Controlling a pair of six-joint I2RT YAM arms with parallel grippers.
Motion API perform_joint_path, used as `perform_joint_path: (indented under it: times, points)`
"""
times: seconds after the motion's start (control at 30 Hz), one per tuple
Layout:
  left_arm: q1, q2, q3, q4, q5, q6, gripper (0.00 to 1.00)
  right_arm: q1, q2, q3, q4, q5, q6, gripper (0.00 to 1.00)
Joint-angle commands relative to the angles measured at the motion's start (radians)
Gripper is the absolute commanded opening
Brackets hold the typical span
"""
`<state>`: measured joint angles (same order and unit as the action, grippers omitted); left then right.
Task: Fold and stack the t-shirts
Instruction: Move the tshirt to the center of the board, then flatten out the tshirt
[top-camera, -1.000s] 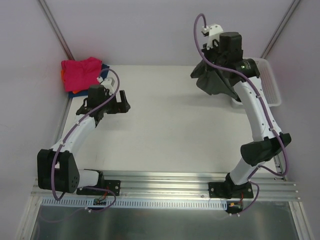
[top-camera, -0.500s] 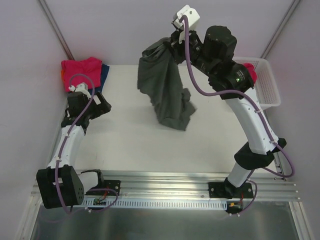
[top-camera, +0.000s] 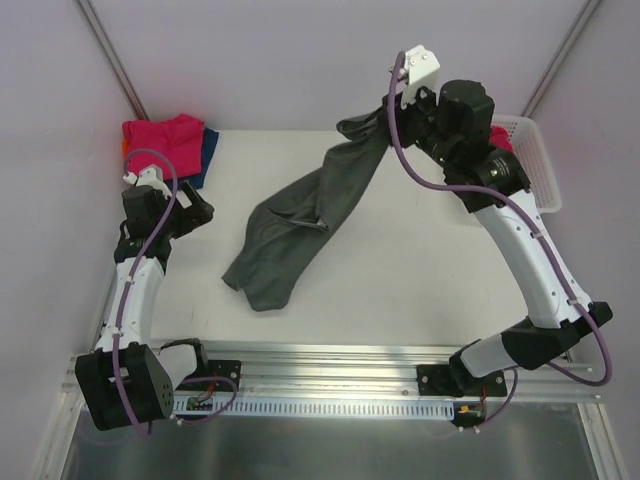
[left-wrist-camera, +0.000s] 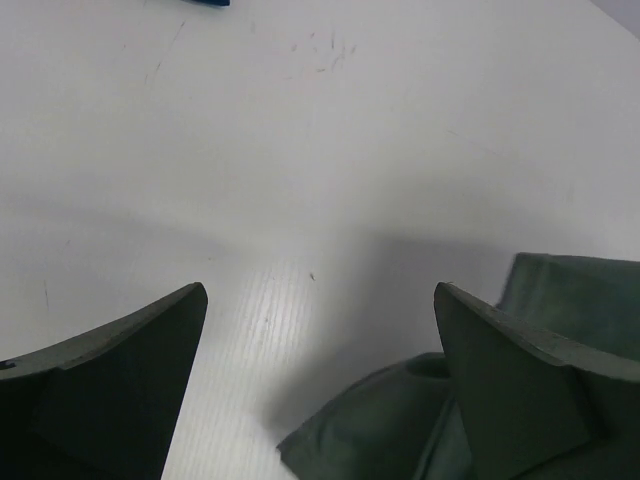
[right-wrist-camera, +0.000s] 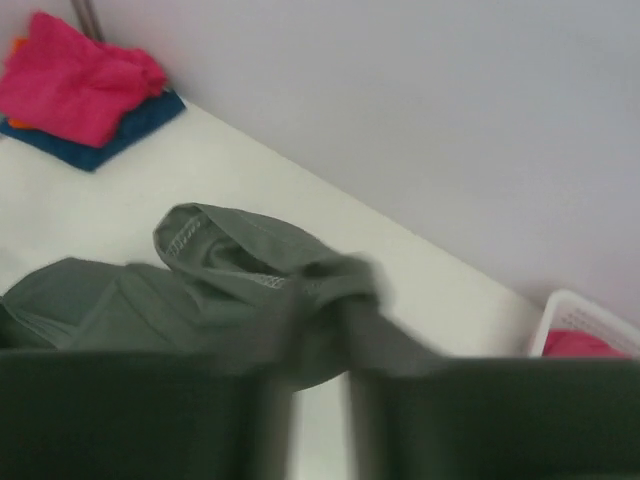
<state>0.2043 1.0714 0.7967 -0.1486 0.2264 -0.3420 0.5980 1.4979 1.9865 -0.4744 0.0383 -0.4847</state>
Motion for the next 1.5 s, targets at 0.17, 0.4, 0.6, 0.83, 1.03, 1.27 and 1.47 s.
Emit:
perform_joint_path:
  times: [0.17, 0.4, 0.6, 0.83, 1.03, 1.27, 1.47]
  points:
    - [0.018, -0.014, 0.030, 0.001, 0.036, -0.014, 0.99, -0.052, -0.140, -0.456, -0.053, 0.014, 0.054, 0.97]
    - [0.020, 0.004, 0.033, 0.004, 0.045, -0.020, 0.99, -0.052, -0.100, -0.342, -0.150, -0.216, 0.242, 0.99]
    - [0.021, 0.009, 0.033, 0.006, 0.091, -0.028, 0.99, -0.053, -0.050, -0.498, -0.158, -0.273, 0.365, 0.91]
    - [0.017, 0.068, 0.070, 0.007, 0.197, -0.037, 0.99, -0.110, 0.151, -0.569, -0.142, -0.376, 0.423, 0.72]
    - [0.018, 0.073, 0.068, 0.014, 0.199, -0.055, 0.99, -0.133, 0.336, -0.430, -0.156, -0.377, 0.429, 0.45]
    - [0.020, 0.051, 0.045, 0.015, 0.199, -0.071, 0.99, -0.115, 0.464, -0.348, -0.178, -0.376, 0.440, 0.45]
    - [0.018, 0.070, 0.081, 0.015, 0.186, -0.083, 0.99, -0.081, 0.435, -0.429, -0.187, -0.361, 0.454, 0.44]
